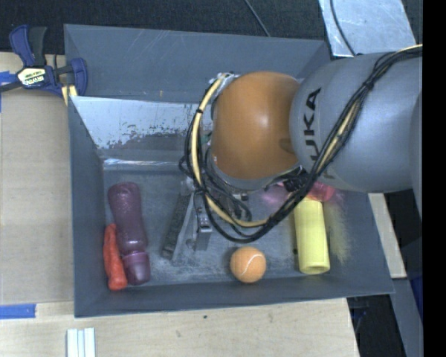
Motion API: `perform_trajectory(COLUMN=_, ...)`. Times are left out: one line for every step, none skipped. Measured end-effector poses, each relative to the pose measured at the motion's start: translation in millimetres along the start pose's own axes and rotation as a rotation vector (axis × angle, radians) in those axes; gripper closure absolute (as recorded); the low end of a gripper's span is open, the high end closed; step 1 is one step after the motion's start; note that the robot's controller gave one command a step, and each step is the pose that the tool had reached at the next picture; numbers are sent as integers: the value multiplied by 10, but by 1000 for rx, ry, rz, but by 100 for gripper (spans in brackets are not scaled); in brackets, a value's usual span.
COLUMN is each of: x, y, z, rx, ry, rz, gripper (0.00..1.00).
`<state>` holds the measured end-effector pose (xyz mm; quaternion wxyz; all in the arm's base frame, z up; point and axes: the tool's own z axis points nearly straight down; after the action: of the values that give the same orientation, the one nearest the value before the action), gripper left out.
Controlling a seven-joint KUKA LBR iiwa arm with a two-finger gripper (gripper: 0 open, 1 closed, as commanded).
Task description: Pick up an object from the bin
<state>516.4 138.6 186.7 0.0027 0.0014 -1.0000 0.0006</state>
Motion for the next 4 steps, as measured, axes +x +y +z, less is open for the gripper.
perform_trajectory(x=-18, y=-5, z=-45, rx=-2, ry=-8, rz=3, gripper=0)
perform_trajectory(x=-532, y=-129, z=975, rx=0, ry=-14, rz=-477, gripper=0)
perform_trajectory(x=-486, y=-182, z=454, rx=-1, ry=-13, rz=-436, gripper=0)
perform_trajectory(x=-502, y=15, z=827, rx=2, ry=-9, rz=-911, gripper=0)
